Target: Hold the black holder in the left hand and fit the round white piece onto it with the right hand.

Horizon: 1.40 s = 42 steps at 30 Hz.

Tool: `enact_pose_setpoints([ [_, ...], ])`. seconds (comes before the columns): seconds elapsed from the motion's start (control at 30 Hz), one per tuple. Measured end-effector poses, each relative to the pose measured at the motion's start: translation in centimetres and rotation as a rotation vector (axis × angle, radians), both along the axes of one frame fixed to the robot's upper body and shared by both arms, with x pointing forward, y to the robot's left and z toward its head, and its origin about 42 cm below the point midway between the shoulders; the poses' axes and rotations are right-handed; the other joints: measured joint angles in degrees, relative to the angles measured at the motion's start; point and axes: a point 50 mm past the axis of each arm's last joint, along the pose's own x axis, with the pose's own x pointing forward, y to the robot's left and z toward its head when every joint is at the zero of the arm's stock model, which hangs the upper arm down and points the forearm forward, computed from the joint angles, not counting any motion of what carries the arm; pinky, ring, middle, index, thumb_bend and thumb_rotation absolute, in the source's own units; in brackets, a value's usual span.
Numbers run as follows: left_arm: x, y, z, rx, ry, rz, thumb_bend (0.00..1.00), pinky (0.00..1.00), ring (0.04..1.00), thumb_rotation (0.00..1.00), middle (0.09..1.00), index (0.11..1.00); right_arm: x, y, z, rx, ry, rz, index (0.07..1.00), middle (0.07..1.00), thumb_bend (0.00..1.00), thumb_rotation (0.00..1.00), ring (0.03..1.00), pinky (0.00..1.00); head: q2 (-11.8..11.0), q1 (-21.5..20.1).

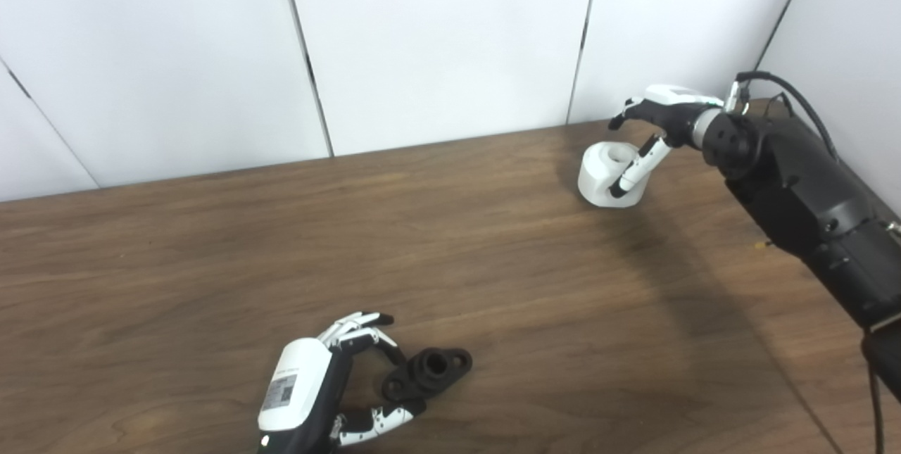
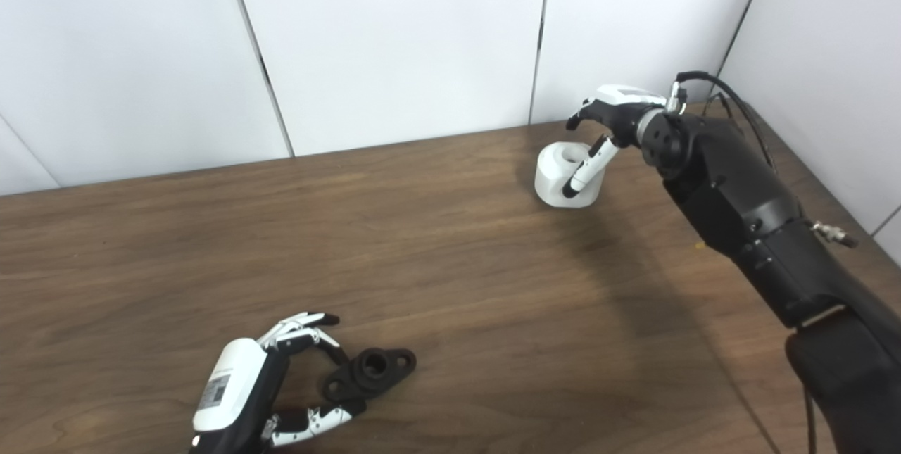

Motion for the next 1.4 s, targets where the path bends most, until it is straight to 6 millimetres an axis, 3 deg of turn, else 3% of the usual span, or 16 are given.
enact_pose_setpoints([
  [0.8,0.03,0.0,0.02,-0.001,0.002,0.002,0.51,0.75,0.848,0.04,0.795,0.489,-0.02,0.41,-0.34,-0.017,0.013,0.026,0.748,1.0,1.0,0.29,1.0,1.0,0.4,0.0],
  [1.4,-0.01,-0.09,0.05,0.011,-0.002,-0.001,0.51,0.74,0.84,0.04,0.796,0.489,-0.09,0.01,-0.39,-0.019,-0.081,0.093,0.59,0.963,0.92,0.18,1.0,1.0,0.6,0.4],
])
